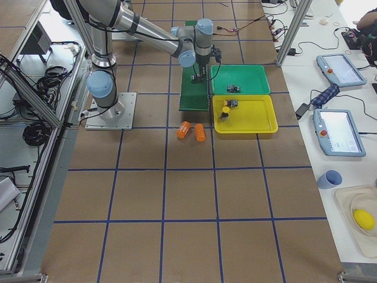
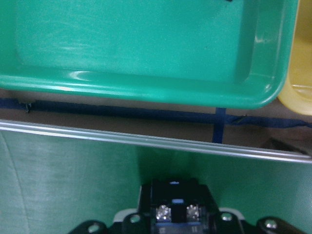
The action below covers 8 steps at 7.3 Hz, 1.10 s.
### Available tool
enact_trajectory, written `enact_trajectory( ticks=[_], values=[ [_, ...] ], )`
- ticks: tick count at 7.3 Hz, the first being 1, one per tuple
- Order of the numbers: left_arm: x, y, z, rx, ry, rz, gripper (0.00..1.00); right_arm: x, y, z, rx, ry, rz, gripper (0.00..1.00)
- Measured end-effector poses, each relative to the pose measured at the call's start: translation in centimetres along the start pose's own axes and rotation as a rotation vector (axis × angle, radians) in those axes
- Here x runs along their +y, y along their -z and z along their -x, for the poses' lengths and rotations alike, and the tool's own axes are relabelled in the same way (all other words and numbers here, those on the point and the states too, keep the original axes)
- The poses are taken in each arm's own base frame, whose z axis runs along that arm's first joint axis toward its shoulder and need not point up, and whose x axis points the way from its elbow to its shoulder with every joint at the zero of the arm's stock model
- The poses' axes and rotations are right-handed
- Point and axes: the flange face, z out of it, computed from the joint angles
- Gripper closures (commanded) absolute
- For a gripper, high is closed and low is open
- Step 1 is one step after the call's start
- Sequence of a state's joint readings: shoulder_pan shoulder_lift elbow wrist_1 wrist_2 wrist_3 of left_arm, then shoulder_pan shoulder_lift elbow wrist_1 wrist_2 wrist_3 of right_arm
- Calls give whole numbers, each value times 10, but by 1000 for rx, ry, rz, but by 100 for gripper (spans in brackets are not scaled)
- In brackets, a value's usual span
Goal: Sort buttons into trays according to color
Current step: 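Lift the dark button into the green tray and open the right gripper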
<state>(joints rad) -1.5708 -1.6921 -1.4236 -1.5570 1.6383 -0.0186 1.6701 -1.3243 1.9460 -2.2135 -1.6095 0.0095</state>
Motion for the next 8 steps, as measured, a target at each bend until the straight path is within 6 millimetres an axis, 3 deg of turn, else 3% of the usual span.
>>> enact_trajectory(
  ticks=[1, 2, 4, 5, 6, 7, 8],
  values=[
    [0, 0, 0, 0, 0, 0, 0, -12, 9, 0, -5, -3, -30, 62],
    [0, 0, 0, 0, 0, 1, 0, -42, 19, 0, -8, -8, -65, 60],
    [0, 1, 0, 0, 0, -3, 0, -125, 17, 1, -14, -18, -93, 56],
    [0, 2, 0, 0, 0, -3, 0, -154, 14, 2, -16, -19, -95, 51],
    [0, 2, 0, 0, 0, -4, 0, -166, 12, 1, -17, -20, -82, 16],
    [0, 2, 0, 0, 0, -5, 0, -170, 11, 1, -16, -21, -73, 2],
    [0, 3, 0, 0, 0, -5, 0, -171, 10, 1, -16, -22, -69, 0]
  ],
)
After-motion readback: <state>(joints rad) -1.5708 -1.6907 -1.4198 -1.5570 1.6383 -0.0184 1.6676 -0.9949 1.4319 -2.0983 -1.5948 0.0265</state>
